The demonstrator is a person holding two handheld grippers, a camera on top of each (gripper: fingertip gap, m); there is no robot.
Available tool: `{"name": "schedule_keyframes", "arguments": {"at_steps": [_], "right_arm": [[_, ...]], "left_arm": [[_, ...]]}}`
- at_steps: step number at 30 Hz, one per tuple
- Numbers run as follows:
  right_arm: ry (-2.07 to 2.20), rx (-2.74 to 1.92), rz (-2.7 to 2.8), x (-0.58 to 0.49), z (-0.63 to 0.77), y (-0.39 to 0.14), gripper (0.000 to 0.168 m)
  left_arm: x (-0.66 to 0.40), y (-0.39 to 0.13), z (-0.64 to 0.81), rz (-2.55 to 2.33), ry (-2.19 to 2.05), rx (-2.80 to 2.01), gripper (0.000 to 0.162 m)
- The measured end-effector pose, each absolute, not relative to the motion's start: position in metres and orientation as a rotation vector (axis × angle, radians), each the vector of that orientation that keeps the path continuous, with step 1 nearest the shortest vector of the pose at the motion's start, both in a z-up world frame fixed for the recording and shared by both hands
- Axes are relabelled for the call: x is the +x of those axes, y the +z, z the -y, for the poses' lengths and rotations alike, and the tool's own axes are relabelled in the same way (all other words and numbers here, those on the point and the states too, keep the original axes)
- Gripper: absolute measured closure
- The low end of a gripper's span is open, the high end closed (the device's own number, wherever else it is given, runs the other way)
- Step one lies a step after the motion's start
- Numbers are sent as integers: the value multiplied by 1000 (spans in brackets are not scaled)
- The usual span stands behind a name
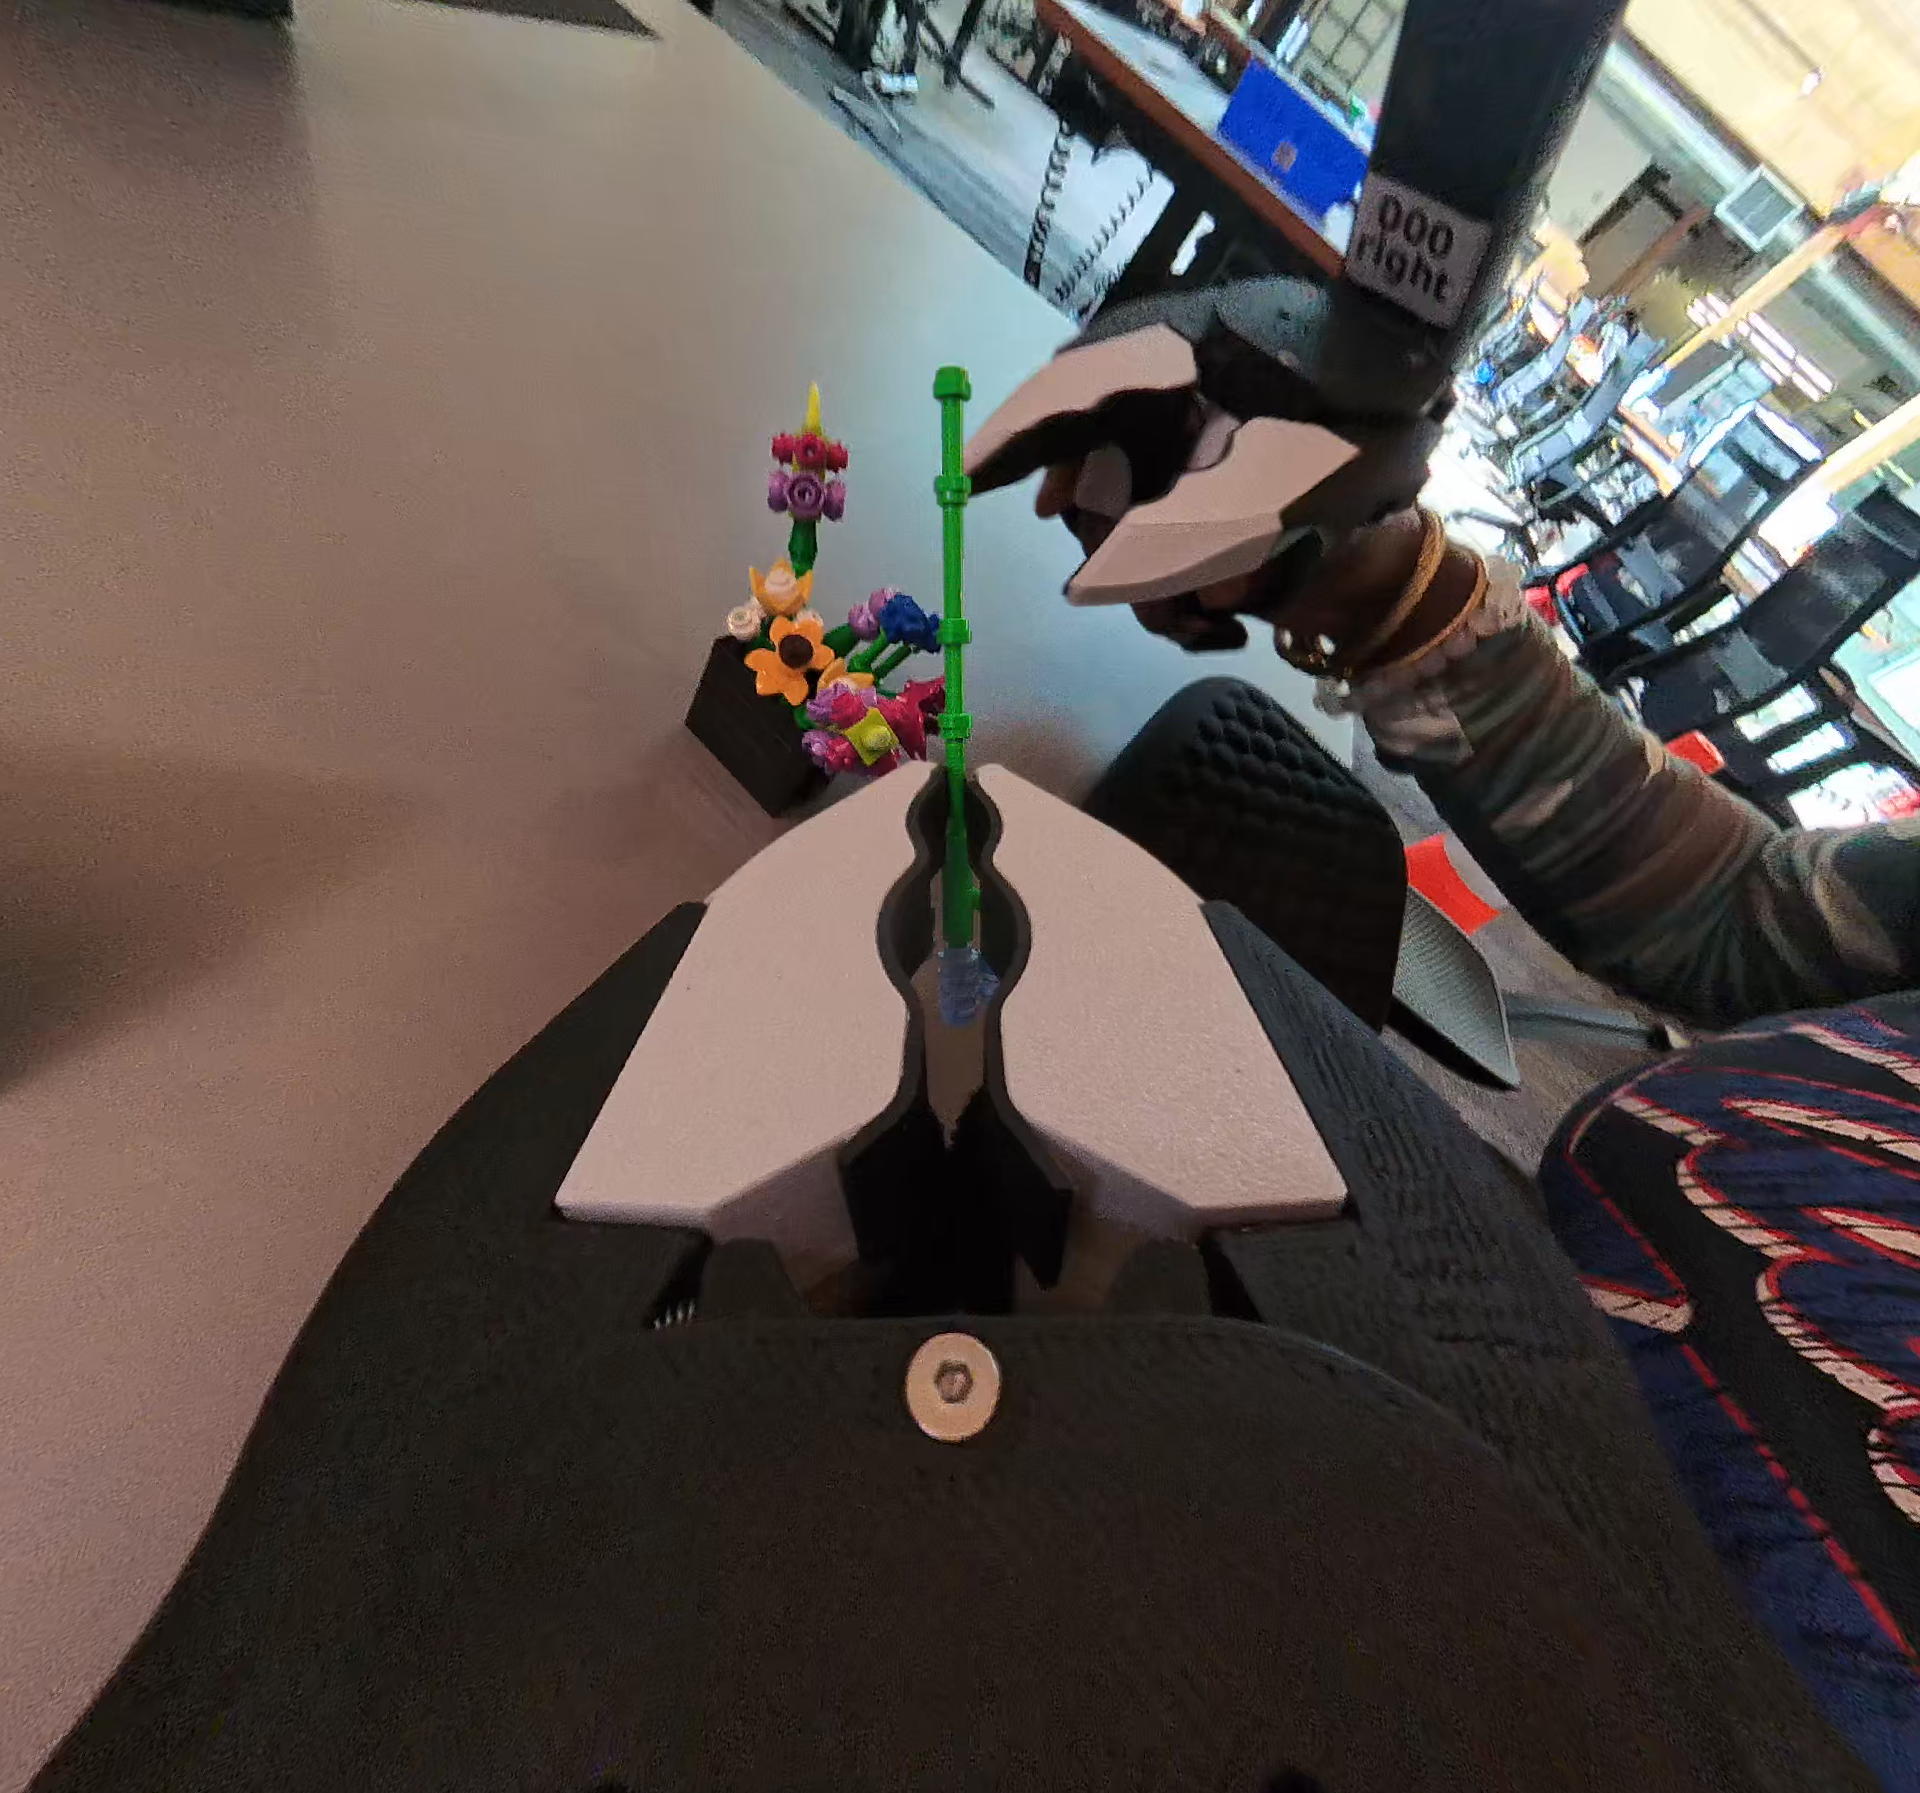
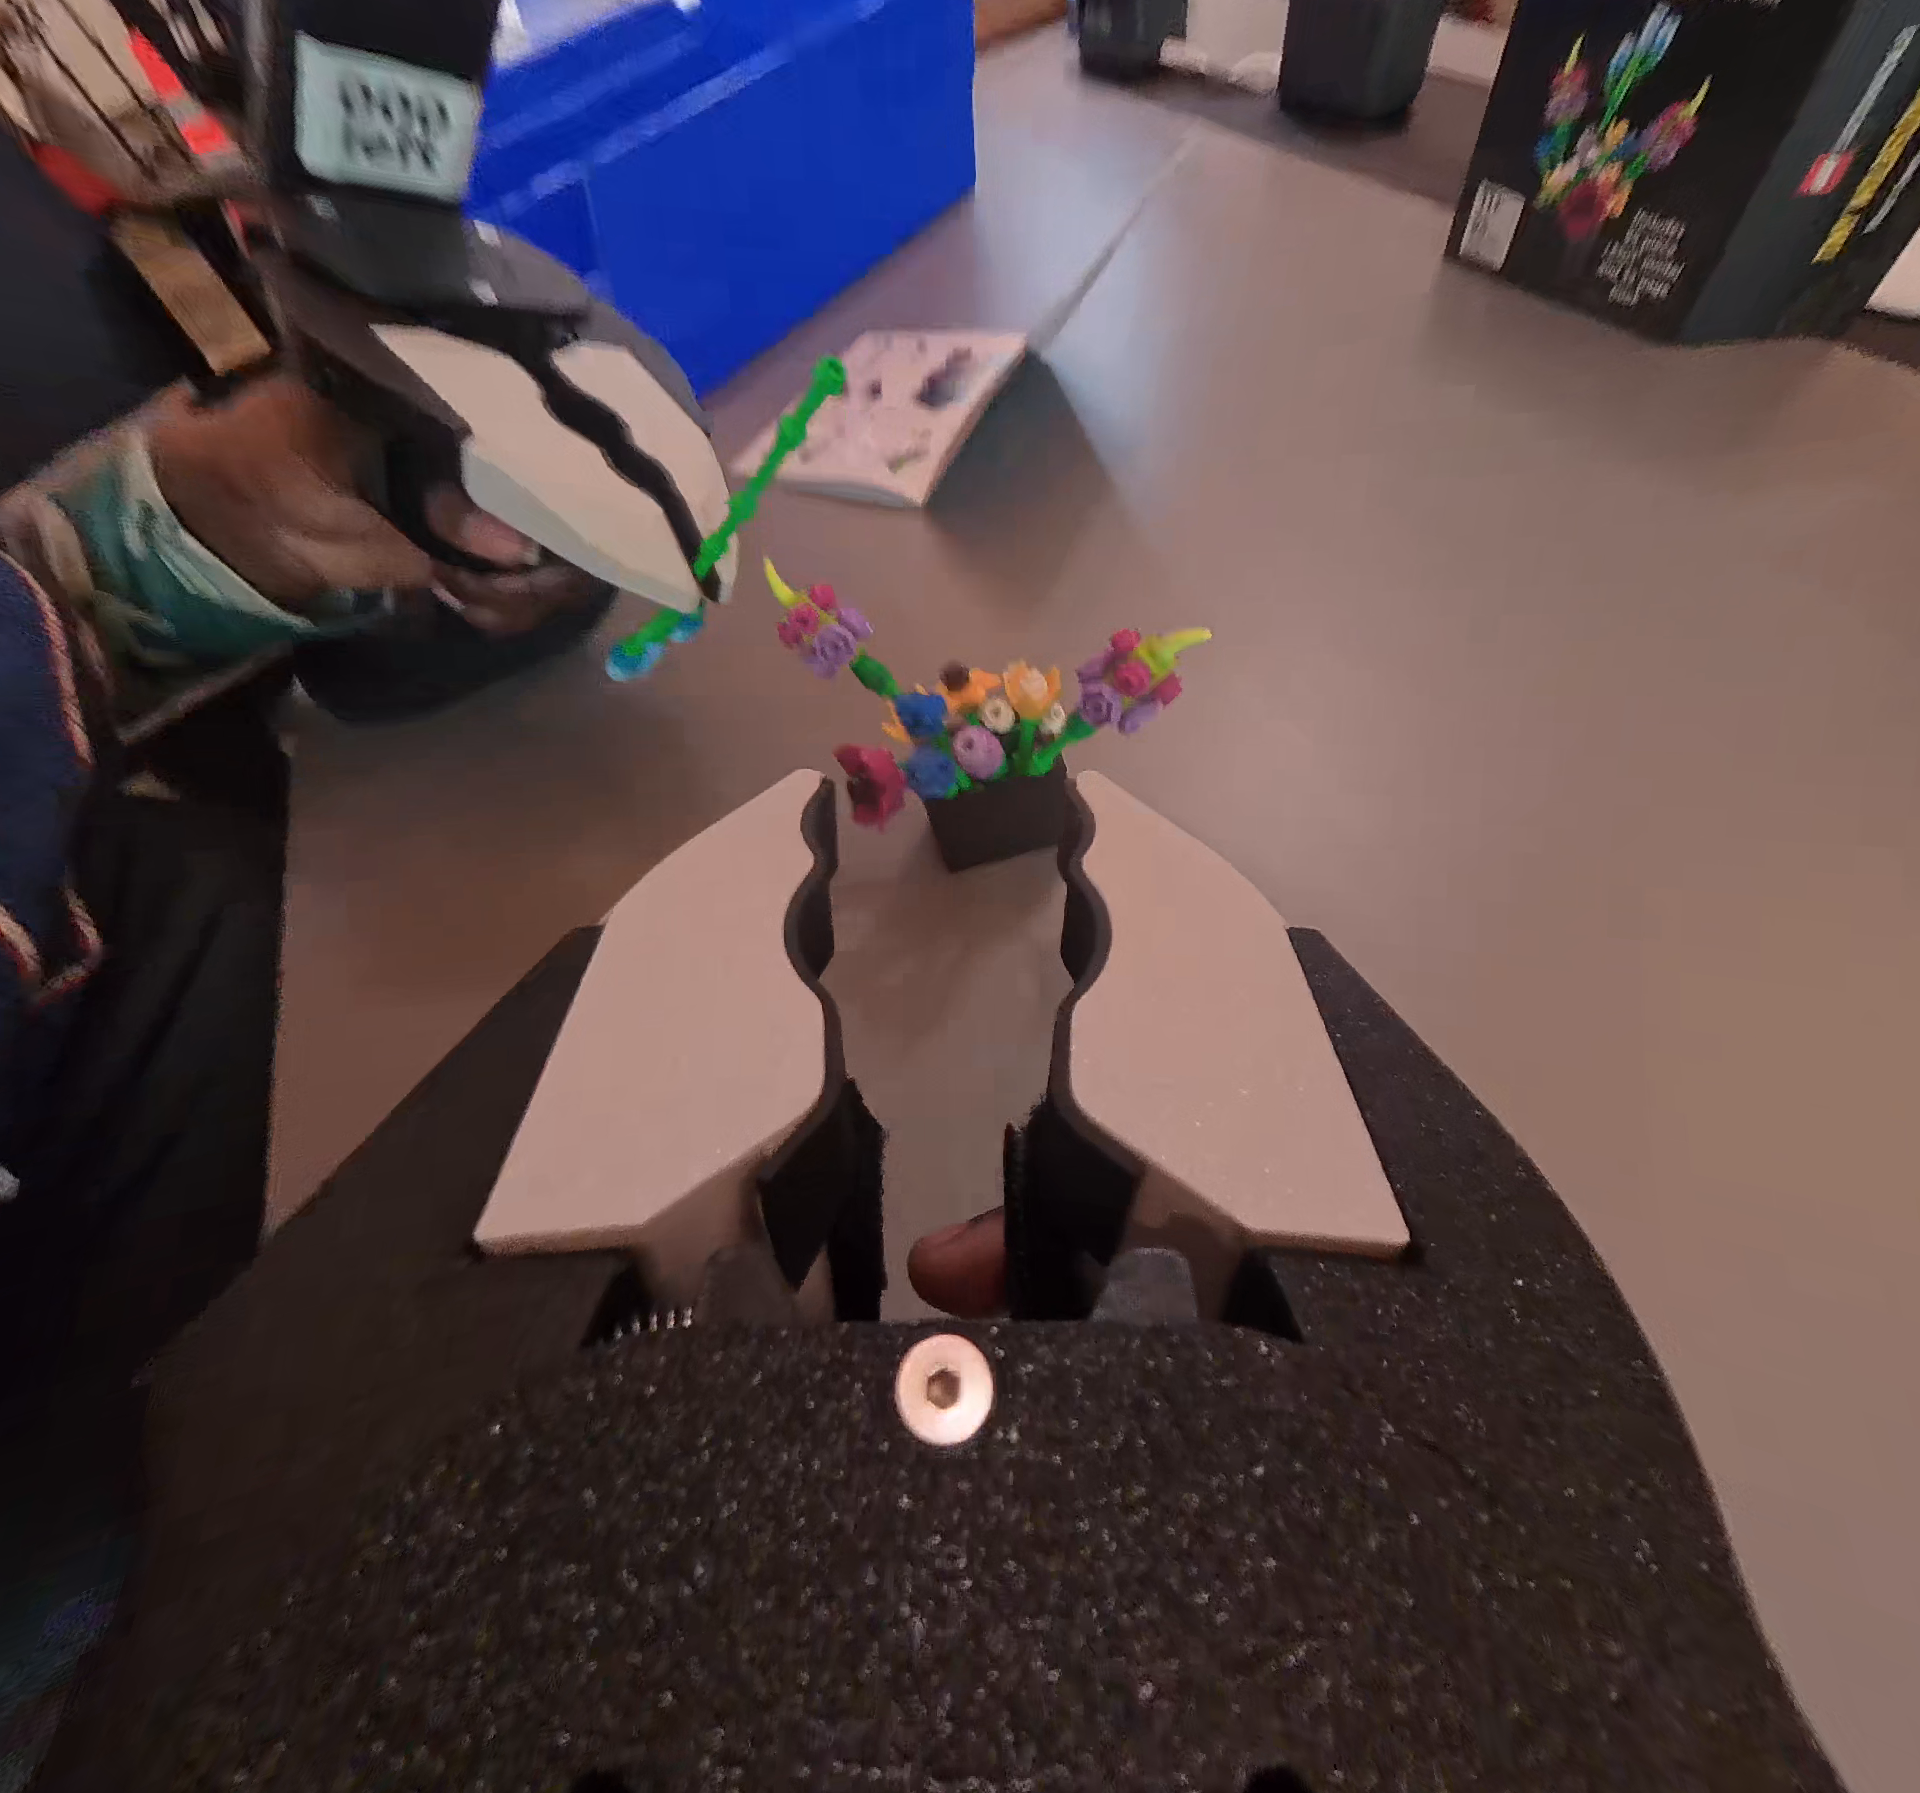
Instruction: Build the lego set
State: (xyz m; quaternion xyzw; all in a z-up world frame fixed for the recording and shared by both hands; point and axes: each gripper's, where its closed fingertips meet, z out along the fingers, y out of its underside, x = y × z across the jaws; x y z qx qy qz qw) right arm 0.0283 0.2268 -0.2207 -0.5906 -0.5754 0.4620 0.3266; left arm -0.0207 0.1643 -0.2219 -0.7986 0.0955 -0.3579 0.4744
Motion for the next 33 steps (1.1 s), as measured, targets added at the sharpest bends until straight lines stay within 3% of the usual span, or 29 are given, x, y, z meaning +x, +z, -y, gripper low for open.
{"name": "schedule_keyframes", "arguments": {"at_steps": [5, 12, 16, 21, 24, 27, 33], "right_arm": [[1385, -1496, 1375, 15, -196, -201, 140], [2012, -1369, 926, -28, -163, -149, 134], [2126, -1352, 905, -40, -157, -148, 142], [2040, -1331, 1018, -48, -147, -152, 161], [1938, -1324, 1122, -48, -146, -153, 164], [1785, -1289, 1277, -43, -145, -146, 166], [899, -1249, 1876, -27, -167, -163, 165]], "left_arm": [[-27, -195, -163, -183, -875, -1742, 160], [-24, -168, -159, -194, -866, -1527, 160], [-22, -168, -157, -215, -857, -1520, 160], [-21, -173, -155, -239, -839, -1528, 160], [-20, -173, -152, -255, -856, -1521, 158], [-27, -168, -148, -270, -836, -1506, 144], [-63, -142, -138, -463, -533, -1470, 137]]}}
